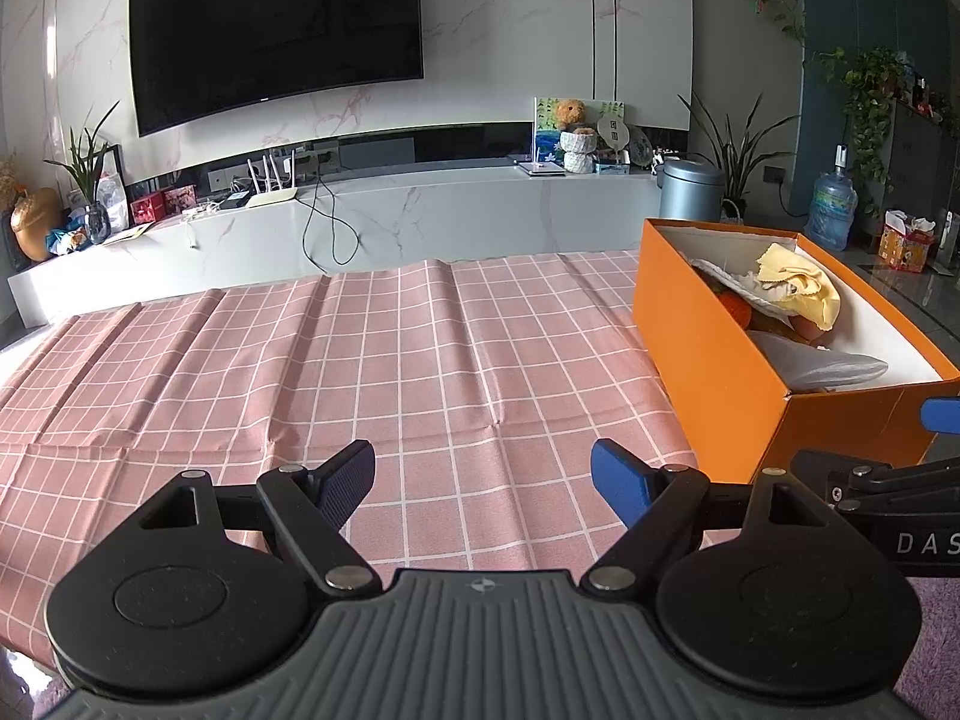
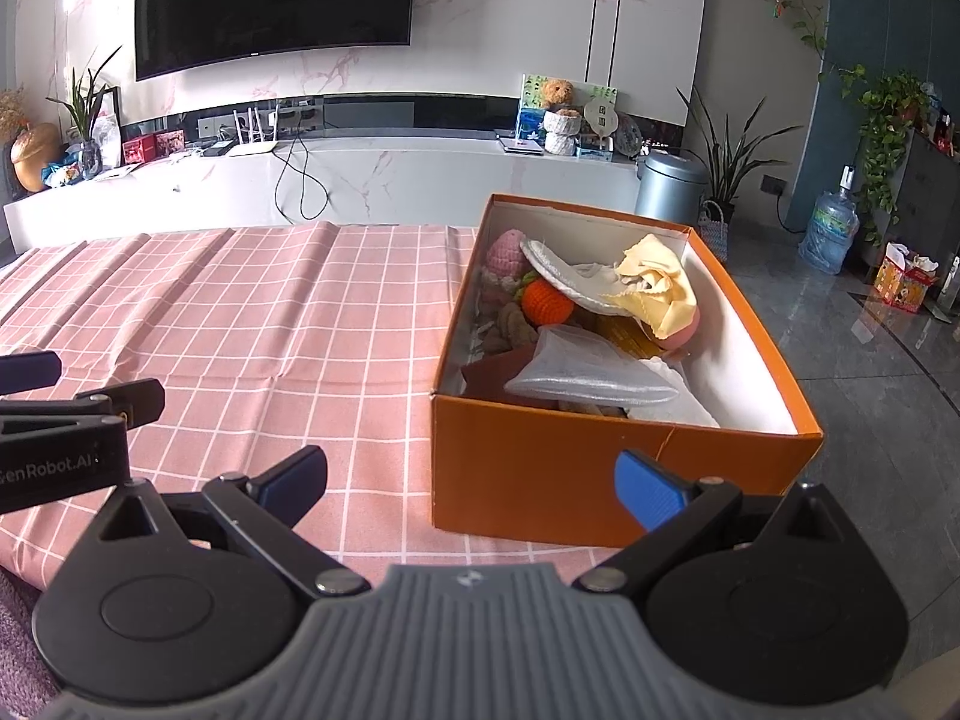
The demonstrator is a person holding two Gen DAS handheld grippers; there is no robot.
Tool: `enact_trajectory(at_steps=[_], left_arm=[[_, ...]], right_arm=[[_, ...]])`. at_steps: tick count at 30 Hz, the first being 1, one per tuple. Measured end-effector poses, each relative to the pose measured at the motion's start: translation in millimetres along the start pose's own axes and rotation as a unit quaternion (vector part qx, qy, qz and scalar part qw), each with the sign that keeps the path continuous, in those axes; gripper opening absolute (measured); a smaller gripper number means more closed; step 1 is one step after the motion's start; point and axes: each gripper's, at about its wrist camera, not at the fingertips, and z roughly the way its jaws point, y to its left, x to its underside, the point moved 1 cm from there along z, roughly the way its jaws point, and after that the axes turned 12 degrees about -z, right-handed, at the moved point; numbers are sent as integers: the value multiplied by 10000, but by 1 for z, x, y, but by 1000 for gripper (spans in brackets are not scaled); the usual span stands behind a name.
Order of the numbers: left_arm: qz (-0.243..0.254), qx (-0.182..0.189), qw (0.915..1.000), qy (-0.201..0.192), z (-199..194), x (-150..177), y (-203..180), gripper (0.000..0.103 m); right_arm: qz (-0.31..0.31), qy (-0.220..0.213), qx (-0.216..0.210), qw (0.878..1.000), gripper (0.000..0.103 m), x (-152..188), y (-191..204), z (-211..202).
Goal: Organize soft objects
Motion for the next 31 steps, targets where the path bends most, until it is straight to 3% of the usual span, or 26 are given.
enact_trajectory(at_steps=[31], left_arm=[[-4, -7, 10000, 8, 0, -1, 0, 96]], right_arm=[[-36, -14, -6, 10000, 100, 0, 3, -1]])
